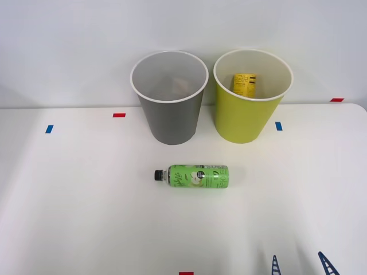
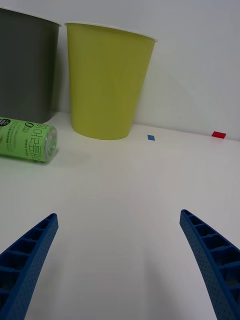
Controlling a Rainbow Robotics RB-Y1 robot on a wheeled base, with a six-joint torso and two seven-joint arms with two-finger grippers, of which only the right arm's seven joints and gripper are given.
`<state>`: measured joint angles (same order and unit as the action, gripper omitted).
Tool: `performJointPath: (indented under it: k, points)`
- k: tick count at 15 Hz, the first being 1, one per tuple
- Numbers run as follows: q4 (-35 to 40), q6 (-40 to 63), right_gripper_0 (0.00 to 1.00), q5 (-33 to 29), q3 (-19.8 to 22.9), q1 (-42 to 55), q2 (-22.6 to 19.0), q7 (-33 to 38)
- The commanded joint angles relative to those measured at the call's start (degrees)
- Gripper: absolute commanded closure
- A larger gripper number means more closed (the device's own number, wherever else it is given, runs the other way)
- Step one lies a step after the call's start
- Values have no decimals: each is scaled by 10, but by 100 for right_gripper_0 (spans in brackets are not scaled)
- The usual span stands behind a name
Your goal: Put cans in the gray bin, plastic bottles in the light green bin
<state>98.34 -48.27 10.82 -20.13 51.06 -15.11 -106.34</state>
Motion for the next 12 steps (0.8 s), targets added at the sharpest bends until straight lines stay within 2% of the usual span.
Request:
performJointPath:
  k: [1, 12]
  points:
    - [0, 0, 17, 0, 0, 0, 0, 0]
    - [0, 0, 17, 0, 0, 0, 0, 0]
